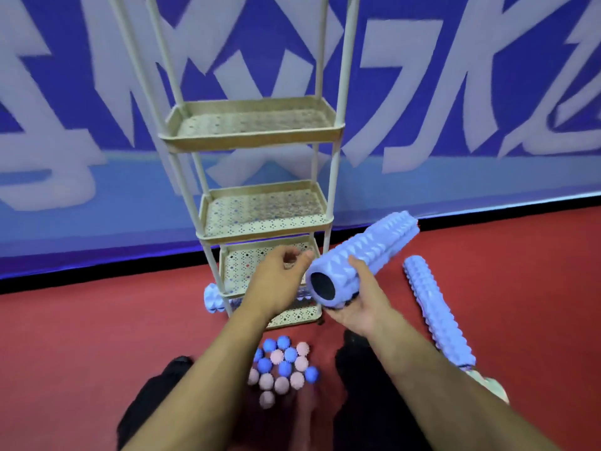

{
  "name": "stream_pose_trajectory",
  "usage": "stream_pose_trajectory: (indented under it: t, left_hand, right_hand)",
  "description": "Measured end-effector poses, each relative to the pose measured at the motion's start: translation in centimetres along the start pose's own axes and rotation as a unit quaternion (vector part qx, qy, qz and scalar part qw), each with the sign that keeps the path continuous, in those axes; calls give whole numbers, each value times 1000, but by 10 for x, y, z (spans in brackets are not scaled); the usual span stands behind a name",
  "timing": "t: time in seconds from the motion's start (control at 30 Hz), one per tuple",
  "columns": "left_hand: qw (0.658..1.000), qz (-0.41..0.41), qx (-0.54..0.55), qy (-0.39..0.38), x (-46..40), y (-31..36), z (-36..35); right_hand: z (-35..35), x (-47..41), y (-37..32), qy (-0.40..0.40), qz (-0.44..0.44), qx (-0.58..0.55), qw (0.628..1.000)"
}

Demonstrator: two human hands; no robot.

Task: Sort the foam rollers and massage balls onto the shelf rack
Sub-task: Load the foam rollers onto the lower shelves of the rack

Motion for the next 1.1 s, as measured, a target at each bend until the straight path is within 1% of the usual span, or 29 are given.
stream_pose_trajectory:
  t: [0.13, 0.2, 0.3, 0.37, 0.43, 0.47, 0.53, 0.57, 0.63, 0.7, 0.73, 0.77, 0.83, 0.87, 0.9, 0.93, 0.97, 1.0, 1.03, 1.1]
  left_hand:
    - [993, 31, 106, 53, 48, 24, 37]
    - [986, 57, 142, 67, 67, 23, 51]
    - [977, 49, 186, 97, 85, 26, 75]
    - [961, 65, 245, 107, 99, 31, 87]
    - [936, 88, 317, 122, 113, 39, 96]
    - [922, 98, 349, 137, 117, 38, 101]
    - [902, 100, 378, 182, 126, 40, 113]
    - [899, 89, 378, 204, 130, 42, 122]
    - [894, 64, 374, 241, 142, 46, 139]
    - [888, 39, 376, 260, 149, 47, 156]
    - [887, 26, 378, 265, 151, 47, 165]
    - [885, 11, 381, 266, 151, 47, 173]
    - [885, -3, 379, 271, 150, 46, 188]
    - [885, -5, 376, 276, 150, 46, 195]
    - [884, -9, 372, 282, 150, 46, 201]
    - [885, -7, 372, 280, 149, 45, 207]
    - [887, -3, 372, 274, 148, 45, 211]
    - [889, 3, 370, 269, 145, 42, 217]
    - [893, 5, 364, 264, 140, 40, 224]
    - [903, -1, 347, 253, 133, 42, 235]
  right_hand:
    - [-56, 57, 19, -44, 8, 18, 999]
    - [-80, 82, 21, -63, 20, 25, 998]
    - [-111, 120, 22, -80, 38, 44, 995]
    - [-130, 140, 27, -97, 44, 42, 993]
    - [-148, 157, 34, -106, 45, 50, 992]
    - [-156, 165, 37, -113, 44, 51, 991]
    - [-170, 177, 44, -130, 38, 59, 989]
    - [-175, 182, 47, -144, 38, 83, 985]
    - [-182, 189, 49, -159, 59, 176, 970]
    - [-181, 195, 40, -129, 114, 277, 945]
    - [-179, 199, 29, -105, 161, 309, 931]
    - [-177, 204, 14, -82, 218, 335, 913]
    - [-174, 215, -18, -33, 335, 394, 855]
    - [-174, 220, -31, -9, 379, 430, 819]
    - [-175, 225, -43, 14, 417, 479, 772]
    - [-177, 227, -53, 32, 443, 544, 712]
    - [-179, 228, -60, 43, 457, 613, 643]
    - [-180, 224, -66, 47, 458, 671, 581]
    - [-182, 222, -73, 43, 457, 710, 534]
    - [-184, 215, -89, 27, 452, 747, 487]
Point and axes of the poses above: each hand's wrist, its own x-axis away from the middle knuckle, its own z-axis out of the back of the hand, y = z × x, the point moved 7 cm from there along -x, towards the middle knuckle, and after that the axes turned 1 degree about -y, right-handed, at the moved point
